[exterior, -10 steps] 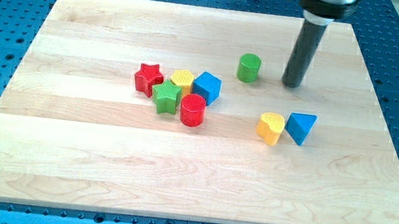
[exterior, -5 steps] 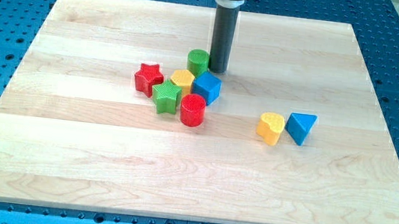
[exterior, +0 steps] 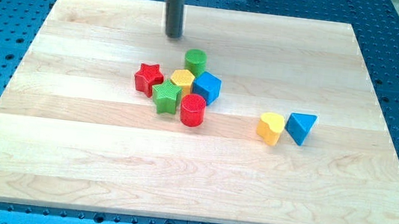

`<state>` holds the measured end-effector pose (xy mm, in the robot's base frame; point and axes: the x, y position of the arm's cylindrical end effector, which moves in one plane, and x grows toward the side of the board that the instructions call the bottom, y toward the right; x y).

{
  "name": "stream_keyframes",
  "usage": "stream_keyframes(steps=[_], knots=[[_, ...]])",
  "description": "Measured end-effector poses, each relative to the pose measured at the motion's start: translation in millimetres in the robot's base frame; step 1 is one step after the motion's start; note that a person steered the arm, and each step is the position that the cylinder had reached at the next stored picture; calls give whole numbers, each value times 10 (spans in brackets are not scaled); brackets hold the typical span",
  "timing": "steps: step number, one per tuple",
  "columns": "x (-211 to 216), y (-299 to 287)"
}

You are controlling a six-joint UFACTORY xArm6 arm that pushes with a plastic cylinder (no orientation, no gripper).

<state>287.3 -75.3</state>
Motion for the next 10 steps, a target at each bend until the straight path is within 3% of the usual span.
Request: stream_keyframes(steps=[1,5,10], knots=[[399,-74],[382,568],[495,632]])
